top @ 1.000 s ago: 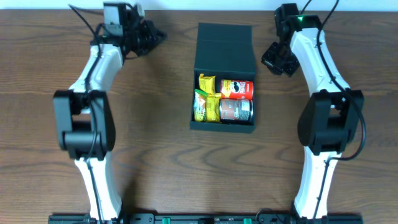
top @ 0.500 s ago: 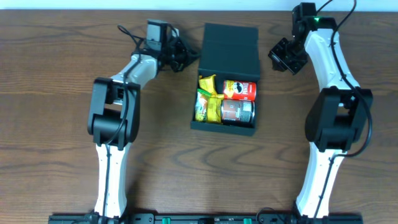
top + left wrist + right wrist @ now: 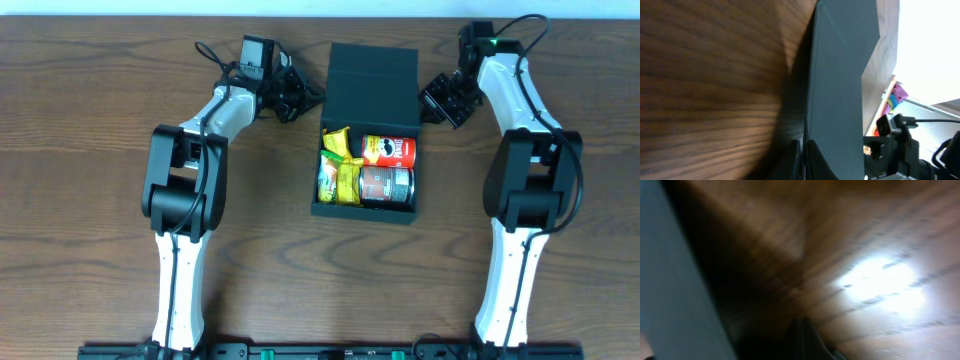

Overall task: Pack container
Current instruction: 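Grip the open lid's edges with both grippers and lift it upright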

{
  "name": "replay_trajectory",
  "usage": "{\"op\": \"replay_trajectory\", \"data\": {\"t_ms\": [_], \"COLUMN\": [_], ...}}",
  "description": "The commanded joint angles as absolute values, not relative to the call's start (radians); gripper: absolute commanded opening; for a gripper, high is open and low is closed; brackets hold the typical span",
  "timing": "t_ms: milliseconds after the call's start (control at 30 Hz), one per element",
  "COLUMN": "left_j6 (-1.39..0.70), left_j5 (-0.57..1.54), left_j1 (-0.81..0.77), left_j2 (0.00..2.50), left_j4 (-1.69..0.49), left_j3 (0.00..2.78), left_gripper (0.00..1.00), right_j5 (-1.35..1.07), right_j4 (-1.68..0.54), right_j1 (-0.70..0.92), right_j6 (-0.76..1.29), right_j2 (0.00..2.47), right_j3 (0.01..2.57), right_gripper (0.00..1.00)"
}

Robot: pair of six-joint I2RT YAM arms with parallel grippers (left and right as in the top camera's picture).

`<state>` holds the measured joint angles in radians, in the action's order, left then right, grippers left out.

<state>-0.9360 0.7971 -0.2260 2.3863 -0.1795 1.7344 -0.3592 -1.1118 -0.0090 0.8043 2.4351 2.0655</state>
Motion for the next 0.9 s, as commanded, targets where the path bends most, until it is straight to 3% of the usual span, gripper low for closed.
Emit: {"op": "replay_trajectory", "data": {"t_ms": [0,200,600,867], "left_j6": [-0.894,-0.908,-0.898,-0.944], "left_j5": [0.717,0.749,0.514,0.650], "left_j1": [-0.224,-0.229,-0.208,-0.218], "left_j2": [2.415,2.415,2.415,2.415], "left_j4": [-0.214,-0.187,-0.201,-0.168], "left_j3": [1.720,1.720,1.720,1.720], "left_gripper": [0.06,0.06,0.06,0.06], "right_j5": [-0.425,-0.459,-0.476,-0.476], "right_j4": [-1.093,-1.066,-1.071,-1.061], "right_j1": [-0.006,0.007,0.011,0.024], "right_j6": [0.815,0.837,0.830,0.854], "right_j2": [2.435,2.435,2.435,2.435], "right_j3": [2.072,2.072,2.072,2.072], "right_gripper": [0.02,0.01,0.01,0.02]}}
